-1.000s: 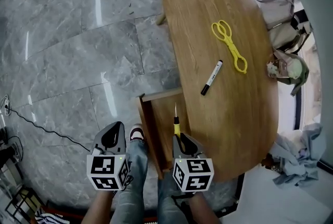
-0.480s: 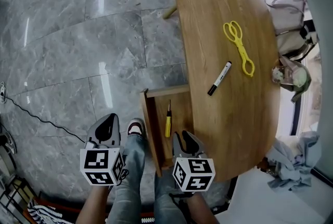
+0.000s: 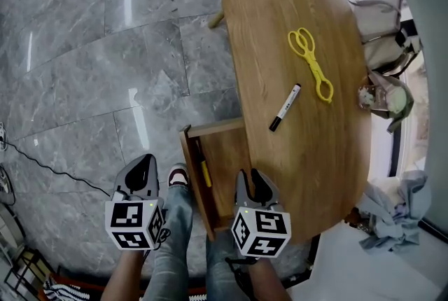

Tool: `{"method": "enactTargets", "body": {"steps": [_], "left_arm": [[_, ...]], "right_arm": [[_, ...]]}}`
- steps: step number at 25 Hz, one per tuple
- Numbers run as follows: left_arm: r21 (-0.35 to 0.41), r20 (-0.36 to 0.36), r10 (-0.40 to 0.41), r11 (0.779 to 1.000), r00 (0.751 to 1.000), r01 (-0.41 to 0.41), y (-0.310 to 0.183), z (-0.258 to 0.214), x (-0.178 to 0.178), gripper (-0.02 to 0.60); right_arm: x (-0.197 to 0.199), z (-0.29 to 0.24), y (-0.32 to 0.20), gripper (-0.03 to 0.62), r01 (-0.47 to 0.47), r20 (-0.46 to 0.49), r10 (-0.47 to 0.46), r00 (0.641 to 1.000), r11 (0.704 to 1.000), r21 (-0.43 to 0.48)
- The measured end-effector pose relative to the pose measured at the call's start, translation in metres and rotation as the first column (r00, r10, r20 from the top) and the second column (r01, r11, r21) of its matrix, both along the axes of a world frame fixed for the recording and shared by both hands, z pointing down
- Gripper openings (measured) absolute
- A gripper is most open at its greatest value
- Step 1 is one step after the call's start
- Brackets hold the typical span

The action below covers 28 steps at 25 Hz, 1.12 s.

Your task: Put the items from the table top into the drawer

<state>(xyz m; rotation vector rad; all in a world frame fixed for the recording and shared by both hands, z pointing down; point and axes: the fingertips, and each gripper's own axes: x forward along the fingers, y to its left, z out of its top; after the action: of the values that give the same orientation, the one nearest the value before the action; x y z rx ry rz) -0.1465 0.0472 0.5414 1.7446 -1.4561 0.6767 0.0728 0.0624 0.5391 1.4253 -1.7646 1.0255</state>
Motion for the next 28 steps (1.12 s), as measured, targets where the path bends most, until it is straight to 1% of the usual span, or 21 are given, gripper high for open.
{"method": "enactTargets", "body": {"steps": [2, 6, 10, 20, 28], "left_arm": [[0.001, 0.004, 0.009, 1.0, 1.0, -0.009, -0.005, -0.001, 0.001, -0.005], [0.006, 0.006, 0.029, 1.0, 1.0, -0.029, -0.019, -0.005, 0.007, -0.005], [0.019, 0.01, 0.062, 0.998, 0.998, -0.062, -0.035, -0.01, 0.013, -0.005], [0.032, 0.026, 0.134, 0.99, 0.991, -0.135, -0.075, -0.012, 0.03, -0.005], [0.03, 0.027, 0.147, 0.989, 0.989, -0.147, -0.098, -0.008, 0.044, -0.005]], "right_arm": [[0.009, -0.002, -0.011, 0.094, -0.042, -0.023, 0.043, 0.999, 0.999, 0.015], [0.026, -0.004, -0.033, 0.092, -0.127, -0.025, 0.128, 0.991, 0.991, 0.034], [0.041, -0.006, -0.051, 0.094, -0.181, -0.034, 0.183, 0.982, 0.982, 0.057], [0.071, 0.009, -0.095, 0.094, -0.253, -0.035, 0.256, 0.966, 0.965, 0.066], [0.088, 0.022, -0.126, 0.094, -0.296, -0.033, 0.299, 0.954, 0.952, 0.074]]}}
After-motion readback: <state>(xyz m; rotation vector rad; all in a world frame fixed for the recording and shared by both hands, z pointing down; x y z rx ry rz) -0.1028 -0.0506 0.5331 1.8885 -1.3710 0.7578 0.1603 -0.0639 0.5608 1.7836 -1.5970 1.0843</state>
